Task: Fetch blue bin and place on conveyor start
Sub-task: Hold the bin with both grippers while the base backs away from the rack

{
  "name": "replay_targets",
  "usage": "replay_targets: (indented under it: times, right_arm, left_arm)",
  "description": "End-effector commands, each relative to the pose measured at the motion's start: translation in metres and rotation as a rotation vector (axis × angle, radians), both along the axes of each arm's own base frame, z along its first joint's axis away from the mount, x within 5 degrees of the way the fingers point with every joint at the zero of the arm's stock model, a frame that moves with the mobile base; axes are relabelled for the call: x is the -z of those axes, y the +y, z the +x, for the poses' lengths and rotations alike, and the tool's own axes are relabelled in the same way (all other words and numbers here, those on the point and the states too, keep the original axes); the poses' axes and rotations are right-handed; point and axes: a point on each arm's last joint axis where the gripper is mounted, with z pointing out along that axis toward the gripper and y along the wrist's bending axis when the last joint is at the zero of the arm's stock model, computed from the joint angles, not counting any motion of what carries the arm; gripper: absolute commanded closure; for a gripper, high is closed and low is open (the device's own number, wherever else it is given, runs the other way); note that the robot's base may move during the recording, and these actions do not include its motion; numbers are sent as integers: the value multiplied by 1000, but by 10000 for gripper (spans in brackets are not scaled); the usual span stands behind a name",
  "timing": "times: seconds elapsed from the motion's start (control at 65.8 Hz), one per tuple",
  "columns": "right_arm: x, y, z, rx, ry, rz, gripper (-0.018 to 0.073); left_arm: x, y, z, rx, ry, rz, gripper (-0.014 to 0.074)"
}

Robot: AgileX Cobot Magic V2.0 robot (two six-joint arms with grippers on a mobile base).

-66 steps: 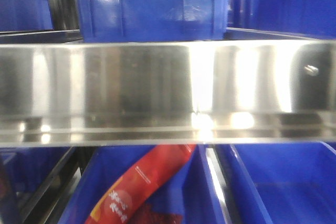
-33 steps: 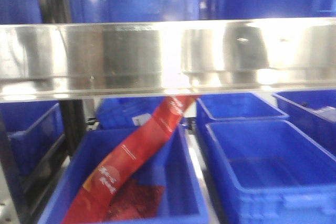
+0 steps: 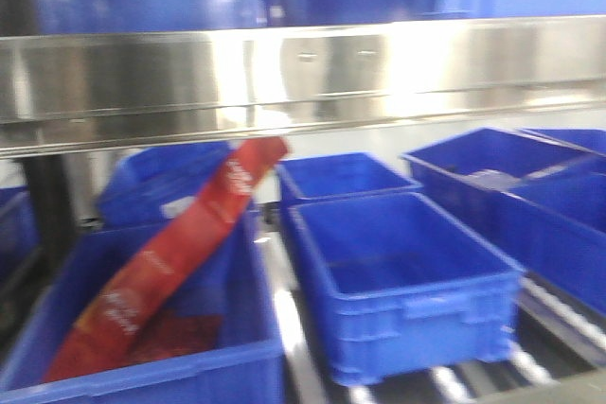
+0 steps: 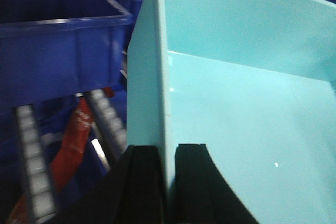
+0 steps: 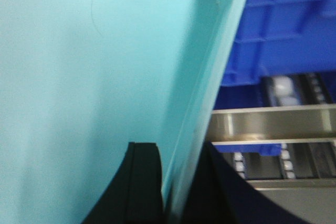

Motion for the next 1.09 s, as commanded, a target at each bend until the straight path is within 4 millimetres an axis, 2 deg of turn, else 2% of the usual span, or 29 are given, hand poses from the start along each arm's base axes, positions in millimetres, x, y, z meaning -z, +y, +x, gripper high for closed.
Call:
replay_targets:
  times: [0.0, 1.079]
  right_arm:
    - [-9, -3, -5, -10, -49, -30, 711]
    - [-9, -3, -5, -10, -49, -30, 711]
  left_arm:
    - [-14, 1, -4, 1, -93, -32, 708]
    - [-14, 1, -4, 1, -93, -32, 708]
